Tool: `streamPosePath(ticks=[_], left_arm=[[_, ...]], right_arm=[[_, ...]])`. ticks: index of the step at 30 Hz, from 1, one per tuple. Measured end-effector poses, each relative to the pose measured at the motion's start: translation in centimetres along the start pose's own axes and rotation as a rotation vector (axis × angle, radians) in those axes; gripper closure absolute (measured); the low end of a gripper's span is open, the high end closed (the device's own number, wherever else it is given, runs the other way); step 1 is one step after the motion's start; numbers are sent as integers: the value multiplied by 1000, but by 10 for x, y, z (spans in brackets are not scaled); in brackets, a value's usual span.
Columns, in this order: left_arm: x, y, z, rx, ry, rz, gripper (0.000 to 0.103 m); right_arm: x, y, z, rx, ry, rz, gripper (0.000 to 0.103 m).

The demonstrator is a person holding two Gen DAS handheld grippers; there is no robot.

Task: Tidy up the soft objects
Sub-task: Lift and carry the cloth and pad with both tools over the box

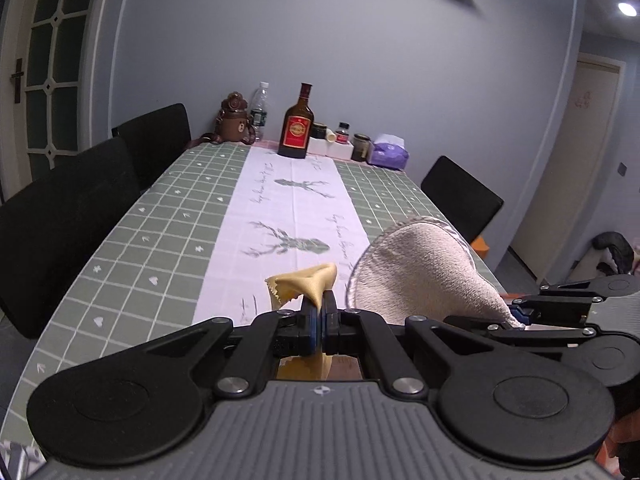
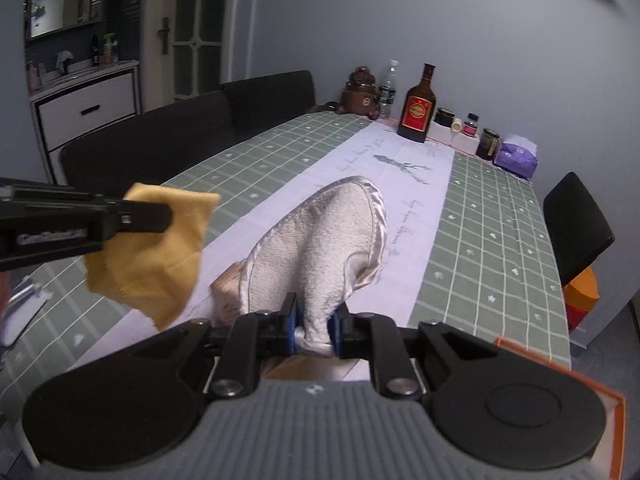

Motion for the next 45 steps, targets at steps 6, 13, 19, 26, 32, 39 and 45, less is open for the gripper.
streamPosePath(ticks=[6, 13, 19, 26, 32, 39, 45], left_arm=[[7, 33, -19, -18, 32, 14, 101], [20, 67, -27, -63, 89, 42, 101], [35, 73, -34, -53, 119, 57, 101], [73, 54, -49, -1, 212, 87, 101], [121, 31, -46, 21, 338, 110, 101], [189, 18, -24, -23, 506, 160, 101], [231, 38, 26, -142, 479, 259, 101]], right_arm=[[-25, 42, -36, 51, -21, 10, 88], [-40, 89, -64, 116, -13, 110, 88], [-34, 117, -90, 166, 1, 208, 88], [-8, 111, -133, 272, 131, 193, 88], [40, 113, -174, 334, 223, 250, 88], [92, 126, -198, 321, 307, 318, 86], [128, 143, -175, 210, 288, 380, 85]])
Point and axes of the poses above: each gripper's, at about its wrist camera, not at the fingertips, and z roughly the way its jaws point, x to its right, y to its underside, the point moved 2 cm from there along z, roughly the way its jaws point, and after that the axes turned 5 degrees about -y, right-handed, at the moved point
